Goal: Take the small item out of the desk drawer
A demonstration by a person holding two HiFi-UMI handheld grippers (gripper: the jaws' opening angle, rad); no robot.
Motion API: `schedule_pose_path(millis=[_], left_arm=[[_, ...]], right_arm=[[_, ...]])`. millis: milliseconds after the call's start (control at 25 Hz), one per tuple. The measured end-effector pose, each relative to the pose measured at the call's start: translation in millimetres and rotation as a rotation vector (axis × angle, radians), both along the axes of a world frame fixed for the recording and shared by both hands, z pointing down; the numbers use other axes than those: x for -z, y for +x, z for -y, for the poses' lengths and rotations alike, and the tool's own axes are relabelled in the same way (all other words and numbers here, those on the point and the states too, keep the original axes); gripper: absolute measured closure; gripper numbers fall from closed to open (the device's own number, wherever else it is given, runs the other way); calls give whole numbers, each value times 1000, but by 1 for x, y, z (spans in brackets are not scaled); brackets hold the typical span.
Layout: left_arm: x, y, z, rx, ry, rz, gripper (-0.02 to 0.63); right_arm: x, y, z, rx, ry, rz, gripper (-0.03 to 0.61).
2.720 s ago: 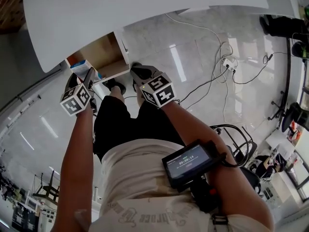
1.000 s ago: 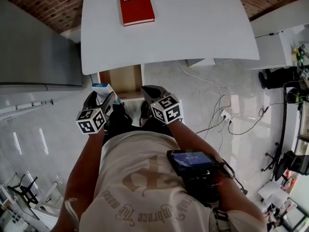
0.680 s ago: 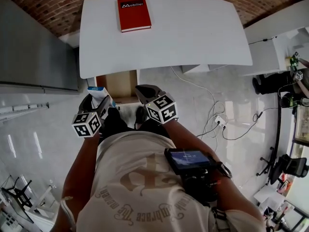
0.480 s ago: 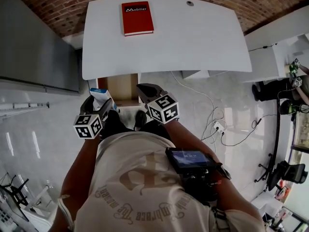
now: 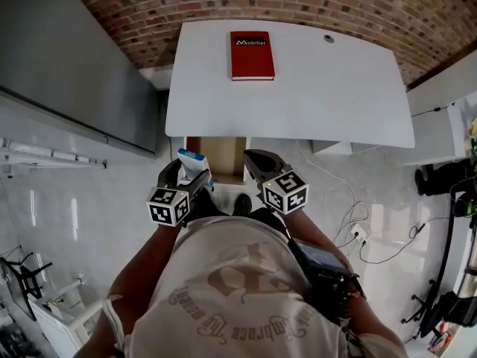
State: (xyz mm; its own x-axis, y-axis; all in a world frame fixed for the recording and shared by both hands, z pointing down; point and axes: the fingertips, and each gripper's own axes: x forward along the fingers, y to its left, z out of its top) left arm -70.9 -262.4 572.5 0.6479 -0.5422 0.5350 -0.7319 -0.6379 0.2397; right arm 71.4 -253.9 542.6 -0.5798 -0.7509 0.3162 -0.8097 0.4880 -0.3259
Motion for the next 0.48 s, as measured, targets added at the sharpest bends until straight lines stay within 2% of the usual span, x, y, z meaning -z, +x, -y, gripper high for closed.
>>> schedule_pose_path(millis=[480], left_arm=[[5, 0, -7, 3, 21, -1, 229]], right_arm=[[3, 3, -10, -12, 22, -2, 572]])
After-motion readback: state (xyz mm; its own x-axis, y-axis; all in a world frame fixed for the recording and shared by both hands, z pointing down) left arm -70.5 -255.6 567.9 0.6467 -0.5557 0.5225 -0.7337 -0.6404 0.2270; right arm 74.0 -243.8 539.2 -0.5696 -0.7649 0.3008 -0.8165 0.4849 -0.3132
